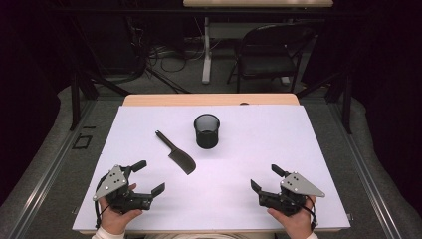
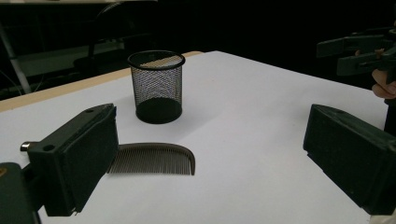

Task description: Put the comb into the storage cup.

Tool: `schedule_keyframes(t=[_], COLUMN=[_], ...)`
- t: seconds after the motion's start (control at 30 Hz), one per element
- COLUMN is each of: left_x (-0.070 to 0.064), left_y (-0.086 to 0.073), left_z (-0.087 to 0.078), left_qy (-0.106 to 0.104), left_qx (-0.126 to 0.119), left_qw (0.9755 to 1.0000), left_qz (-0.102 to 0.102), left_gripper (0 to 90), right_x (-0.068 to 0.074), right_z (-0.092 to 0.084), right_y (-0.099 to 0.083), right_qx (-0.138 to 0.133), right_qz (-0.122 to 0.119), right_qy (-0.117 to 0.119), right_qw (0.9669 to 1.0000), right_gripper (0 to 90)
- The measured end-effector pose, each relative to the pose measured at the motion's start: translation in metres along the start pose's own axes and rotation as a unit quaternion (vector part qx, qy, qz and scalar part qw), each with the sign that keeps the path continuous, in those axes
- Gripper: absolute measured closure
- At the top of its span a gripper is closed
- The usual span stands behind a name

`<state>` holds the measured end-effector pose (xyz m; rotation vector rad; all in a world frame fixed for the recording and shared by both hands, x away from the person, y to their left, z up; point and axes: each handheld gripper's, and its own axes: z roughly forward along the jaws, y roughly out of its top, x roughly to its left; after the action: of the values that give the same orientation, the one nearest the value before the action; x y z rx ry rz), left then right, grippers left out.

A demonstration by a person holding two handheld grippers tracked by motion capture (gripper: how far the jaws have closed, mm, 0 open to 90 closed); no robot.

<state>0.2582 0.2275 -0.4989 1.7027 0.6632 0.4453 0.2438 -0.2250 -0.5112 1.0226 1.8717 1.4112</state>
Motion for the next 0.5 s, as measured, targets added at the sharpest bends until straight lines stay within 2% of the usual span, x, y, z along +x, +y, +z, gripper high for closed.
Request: schedule_keyframes(t=[0.13, 0.37, 0.5], left_x=[-0.0001, -0.0001, 0.0011], left_y=[0.0005, 0.0006, 0.0003], left_z=[-0.0005, 0.0001, 0.0016], left_qy=[-0.003, 0.001, -0.006], left_qx=[0.003, 0.011, 0.020], left_qw=[1.0000, 0.9999, 0.9998], left_qz=[0.001, 0.008, -0.003], left_gripper=[3.5, 3.5, 3.5], right_x=[-0.0029, -0.0045, -0.0055], right_z=[0.0010, 0.0027, 0.0054], right_y=[-0.0018, -0.0015, -0.0023], right_qx=[0.000, 0.003, 0.008], right_qz=[0.010, 0.007, 0.006], right_qy=[-0.002, -0.008, -0.009], right_qw=[0.9999, 0.9999, 0.9999], right_gripper=[15.7, 16.4, 16.6])
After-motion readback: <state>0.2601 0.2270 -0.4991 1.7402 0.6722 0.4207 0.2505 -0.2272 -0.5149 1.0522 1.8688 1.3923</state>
